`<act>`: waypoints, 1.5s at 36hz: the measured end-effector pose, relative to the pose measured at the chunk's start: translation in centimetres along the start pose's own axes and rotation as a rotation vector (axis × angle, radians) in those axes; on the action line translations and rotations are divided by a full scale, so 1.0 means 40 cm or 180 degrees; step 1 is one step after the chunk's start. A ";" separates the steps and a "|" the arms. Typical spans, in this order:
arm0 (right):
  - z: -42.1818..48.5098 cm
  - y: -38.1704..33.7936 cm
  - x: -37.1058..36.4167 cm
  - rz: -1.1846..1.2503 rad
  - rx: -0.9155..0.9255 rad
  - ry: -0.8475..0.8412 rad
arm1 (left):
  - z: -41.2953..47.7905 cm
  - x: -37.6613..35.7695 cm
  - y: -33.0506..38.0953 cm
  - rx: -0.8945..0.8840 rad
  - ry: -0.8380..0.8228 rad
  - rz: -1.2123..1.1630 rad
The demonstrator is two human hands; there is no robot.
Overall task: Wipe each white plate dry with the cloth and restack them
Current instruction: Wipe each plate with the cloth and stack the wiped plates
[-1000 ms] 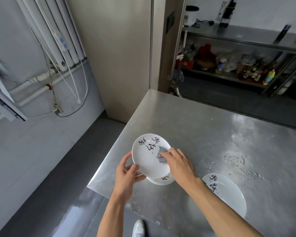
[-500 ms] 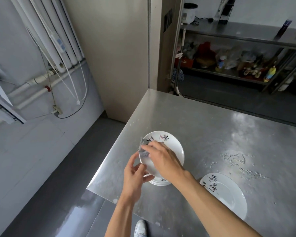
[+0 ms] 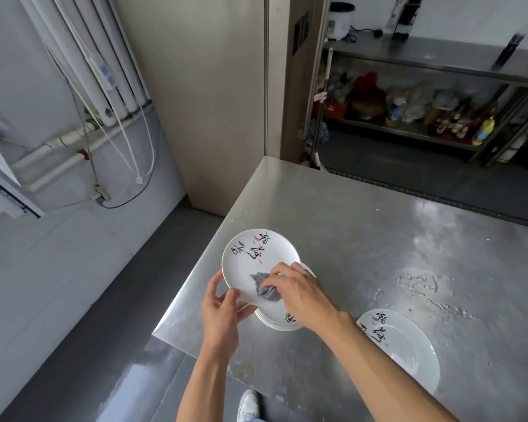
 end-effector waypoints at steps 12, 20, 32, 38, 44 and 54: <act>-0.001 0.160 0.101 -0.0013 -0.1139 0.0779 | -0.062 -0.134 0.030 -0.0170 -0.0889 0.0580; 0.025 0.056 0.107 0.0773 -0.0325 0.0625 | -0.056 -0.135 0.016 -0.0063 -0.0682 0.0445; -0.070 0.130 0.145 0.0622 -0.0709 0.1106 | 0.007 -0.045 0.045 0.0081 0.0342 -0.0206; -0.089 0.090 0.106 0.0200 -0.0537 0.0780 | -0.002 -0.053 0.077 0.0105 0.0262 -0.0550; -0.093 0.052 0.140 0.0325 -0.0447 0.1462 | -0.012 -0.078 0.071 0.0175 0.0164 -0.0543; -0.079 0.034 0.135 0.0188 -0.0071 0.1548 | -0.024 -0.089 0.046 0.0385 -0.0028 -0.0576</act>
Point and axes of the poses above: each hand's wrist, its own z-axis towards the middle knuckle, its own x-axis out of the back of the hand, y = z × x, the point moved 10 cm from there along z, towards the middle knuckle, and after that the axes turned 7 degrees about y, right-handed, at the moved point
